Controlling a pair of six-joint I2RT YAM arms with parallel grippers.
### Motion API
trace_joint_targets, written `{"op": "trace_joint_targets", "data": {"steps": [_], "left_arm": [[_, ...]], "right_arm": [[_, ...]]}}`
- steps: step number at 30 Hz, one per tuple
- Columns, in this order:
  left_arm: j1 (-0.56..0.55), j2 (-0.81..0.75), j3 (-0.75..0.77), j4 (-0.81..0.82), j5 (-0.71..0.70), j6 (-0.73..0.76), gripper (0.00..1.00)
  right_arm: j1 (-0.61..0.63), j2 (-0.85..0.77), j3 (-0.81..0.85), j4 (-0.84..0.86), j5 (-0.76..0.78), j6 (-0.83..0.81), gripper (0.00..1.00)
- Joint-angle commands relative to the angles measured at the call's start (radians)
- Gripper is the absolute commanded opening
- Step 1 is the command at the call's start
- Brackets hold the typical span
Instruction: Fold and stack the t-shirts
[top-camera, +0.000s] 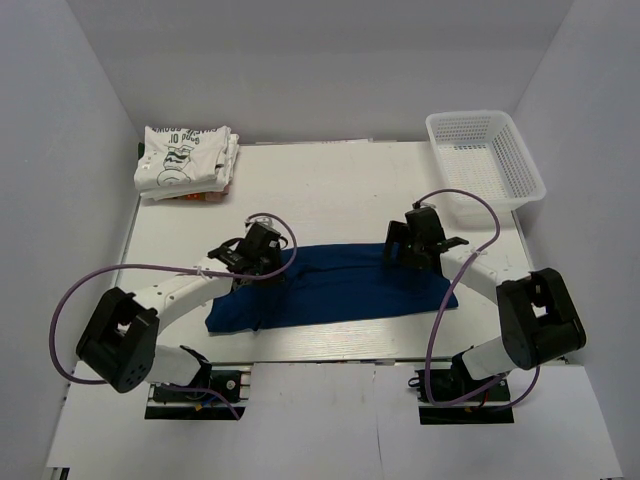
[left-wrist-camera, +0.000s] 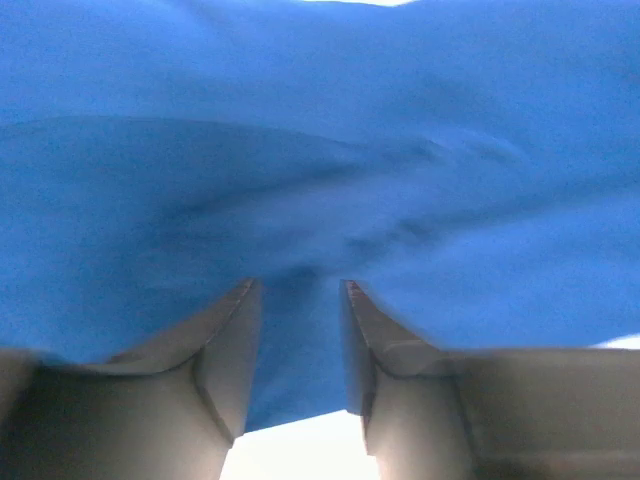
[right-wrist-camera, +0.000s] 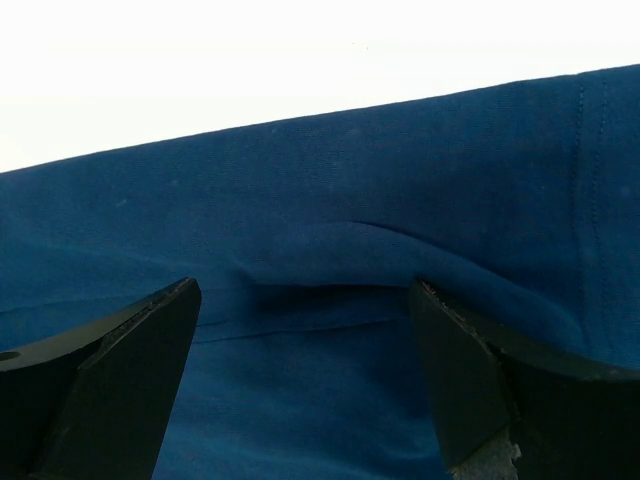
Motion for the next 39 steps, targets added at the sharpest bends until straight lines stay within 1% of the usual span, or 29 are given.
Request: {"op": "trace_joint_targets", "data": {"steps": [1,3,4,7,8,11,13,16,17,19,20,21,22,27,30,33,36,39], "left_arm": [[0.017,-0.055,0.047,-0.153,-0.302,-0.088,0.61],[0.026,-0.055,0.047,-0.144,-0.353,-0.088,0.7],[0.026,-0.043,0.047,-0.144,-0.353,-0.088,0.74],[0.026,-0.001,0.047,-0.118,-0.335,-0.077,0.74],[0.026,0.035,0.057,-0.118,-0.335,-0.077,0.73],[0.036,0.088,0.067,-0.138,-0.335,-0.088,0.73],[0.036,0.123,0.067,-0.122,-0.335,-0.088,0.69],[0.036,0.152,0.067,-0.101,-0.312,-0.088,0.6],[0.036,0.152,0.067,-0.101,-0.301,-0.088,0.5],[0.036,0.152,0.067,-0.091,-0.287,-0.088,0.37],[0.036,0.152,0.067,-0.08,-0.287,-0.079,0.16],[0.036,0.152,0.067,-0.08,-0.287,-0.079,0.05],[0.036,0.152,0.076,-0.091,-0.287,-0.079,0.0],[0.014,0.082,0.099,-0.132,-0.289,-0.065,0.0],[0.014,0.048,0.099,-0.112,-0.197,-0.019,0.0],[0.005,0.016,0.065,-0.05,-0.038,0.025,0.0],[-0.013,0.004,0.055,-0.02,0.051,0.038,0.0],[-0.036,0.013,0.054,-0.009,0.101,0.038,0.0]], "right_arm": [[0.003,-0.035,-0.008,-0.007,0.028,-0.003,0.9],[0.002,-0.038,-0.009,-0.01,0.031,-0.003,0.9],[0.003,-0.038,-0.008,-0.016,0.037,-0.003,0.9],[0.002,-0.041,-0.011,-0.017,0.043,-0.004,0.9],[0.003,-0.041,-0.008,-0.017,0.049,-0.004,0.9],[0.002,-0.042,-0.009,-0.028,0.054,-0.003,0.9],[0.002,-0.047,-0.009,-0.027,0.059,-0.003,0.9],[0.002,-0.042,-0.003,-0.027,0.06,-0.006,0.9],[0.002,-0.042,-0.005,-0.033,0.062,-0.003,0.9],[0.005,-0.042,-0.003,-0.031,0.062,-0.003,0.9],[0.002,-0.042,-0.005,-0.03,0.06,-0.003,0.9],[0.002,-0.042,-0.003,-0.03,0.063,-0.004,0.9],[0.003,-0.042,-0.003,-0.031,0.065,-0.003,0.9],[0.002,-0.044,0.0,-0.033,0.068,-0.006,0.9],[0.002,-0.042,0.001,-0.027,0.069,-0.004,0.9],[0.005,-0.039,0.0,-0.033,0.068,-0.005,0.9],[0.0,-0.041,0.0,-0.028,0.068,-0.004,0.9],[0.003,-0.042,-0.003,-0.025,0.069,-0.005,0.9]]}}
